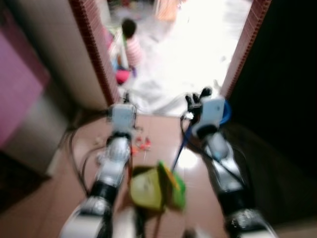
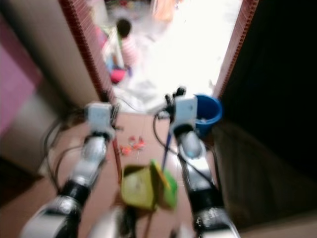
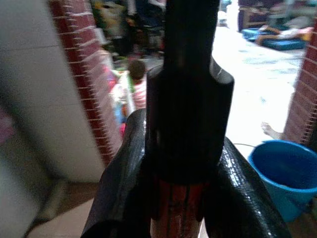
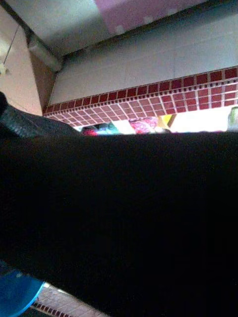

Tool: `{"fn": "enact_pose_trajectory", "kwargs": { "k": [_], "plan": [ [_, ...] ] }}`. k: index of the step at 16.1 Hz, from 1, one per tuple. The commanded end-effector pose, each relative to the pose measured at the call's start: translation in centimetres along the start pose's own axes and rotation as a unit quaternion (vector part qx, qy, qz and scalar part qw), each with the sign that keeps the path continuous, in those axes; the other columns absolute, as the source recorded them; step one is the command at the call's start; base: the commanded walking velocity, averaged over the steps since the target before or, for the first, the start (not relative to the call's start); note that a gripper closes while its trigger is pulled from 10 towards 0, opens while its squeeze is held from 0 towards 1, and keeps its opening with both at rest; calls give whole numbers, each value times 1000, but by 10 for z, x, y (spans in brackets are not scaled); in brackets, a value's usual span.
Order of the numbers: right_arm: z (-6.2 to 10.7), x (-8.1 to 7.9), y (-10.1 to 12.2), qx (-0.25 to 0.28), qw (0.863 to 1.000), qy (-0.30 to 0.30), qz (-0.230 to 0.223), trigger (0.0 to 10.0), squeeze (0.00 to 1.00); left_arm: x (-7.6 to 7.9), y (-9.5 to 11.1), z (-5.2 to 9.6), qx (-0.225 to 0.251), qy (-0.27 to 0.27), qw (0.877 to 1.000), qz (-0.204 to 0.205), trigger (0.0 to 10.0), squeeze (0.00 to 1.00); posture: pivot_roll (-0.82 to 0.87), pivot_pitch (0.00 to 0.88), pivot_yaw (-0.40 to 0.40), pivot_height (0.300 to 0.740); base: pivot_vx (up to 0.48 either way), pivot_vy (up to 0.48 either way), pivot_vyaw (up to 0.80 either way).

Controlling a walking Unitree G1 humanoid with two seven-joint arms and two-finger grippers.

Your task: Sweep floor

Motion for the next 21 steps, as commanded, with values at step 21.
{"fn": "enact_pose_trajectory", "kwargs": {
  "k": [21],
  "plan": [
    [-3,10,12,23,999,-1,23,10000,0,-69,42,-8,73,110,991,4,10000,0,-61,72,36,740,203,0,114]
  ]
}}
Point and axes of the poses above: a point about 5 cm out from each wrist's last joint towards the gripper, its own z axis pointing back from the gripper into the wrist, its own y axis along the axis of the wrist's last joint, x = y × z, the point moved 5 cm from there along -z, pointing out of the wrist towards the gripper, and after that the axes turned 15 degrees about -z, right-handed, at the moved point
